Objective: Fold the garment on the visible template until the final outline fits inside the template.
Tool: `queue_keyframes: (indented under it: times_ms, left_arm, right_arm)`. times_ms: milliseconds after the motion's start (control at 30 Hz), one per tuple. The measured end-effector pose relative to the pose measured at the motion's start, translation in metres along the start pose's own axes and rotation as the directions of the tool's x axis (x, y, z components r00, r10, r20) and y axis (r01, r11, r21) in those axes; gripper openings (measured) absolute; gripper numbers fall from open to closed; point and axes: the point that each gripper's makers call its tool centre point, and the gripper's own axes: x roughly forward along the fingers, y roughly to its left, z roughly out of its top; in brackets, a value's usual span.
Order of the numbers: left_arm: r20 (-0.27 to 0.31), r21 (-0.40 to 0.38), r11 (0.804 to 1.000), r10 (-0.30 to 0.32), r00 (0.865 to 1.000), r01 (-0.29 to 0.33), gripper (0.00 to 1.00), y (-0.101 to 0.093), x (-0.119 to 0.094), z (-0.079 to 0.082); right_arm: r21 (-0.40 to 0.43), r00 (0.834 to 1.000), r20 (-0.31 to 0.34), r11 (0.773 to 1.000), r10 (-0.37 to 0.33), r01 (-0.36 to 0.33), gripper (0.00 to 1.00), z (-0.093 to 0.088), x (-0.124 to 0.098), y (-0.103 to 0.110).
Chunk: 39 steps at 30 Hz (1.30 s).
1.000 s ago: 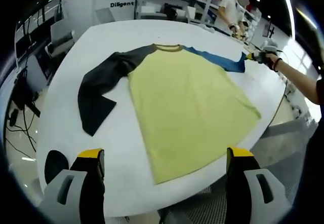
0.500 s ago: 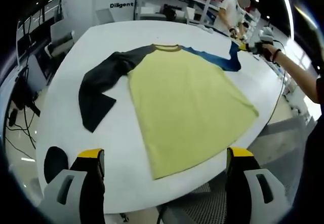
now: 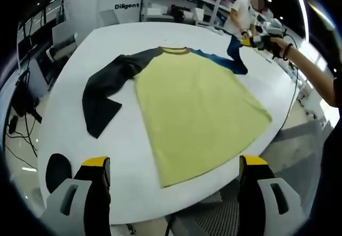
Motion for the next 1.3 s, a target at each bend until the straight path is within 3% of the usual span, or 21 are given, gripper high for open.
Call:
queue_keyframes:
  times_ms: [333,767,1300]
  left_arm:
    - [-0.001,-0.01,1.0,0.006,1.0,-0.006,0.99,0.001,-0.001,-0.003]
    - [0.0,0.057,0.998,-0.028,1.0,0.027,0.99,-0.013,0.004,0.001]
    - [0.0,0.057,0.997,-0.05,0.999,0.05,0.99,-0.015,0.006,0.001]
  right_arm:
    - [-0.036,0.999,-0.026,0.999,0.034,-0.035,0.0,-0.009,0.007,0.041]
    - [-0.028,0.991,-0.039,0.992,0.124,-0.125,0.0,-0.008,0.024,0.093]
    - [-0.035,0.977,-0.081,0.979,0.198,-0.201,0.0,-0.027,0.043,0.157]
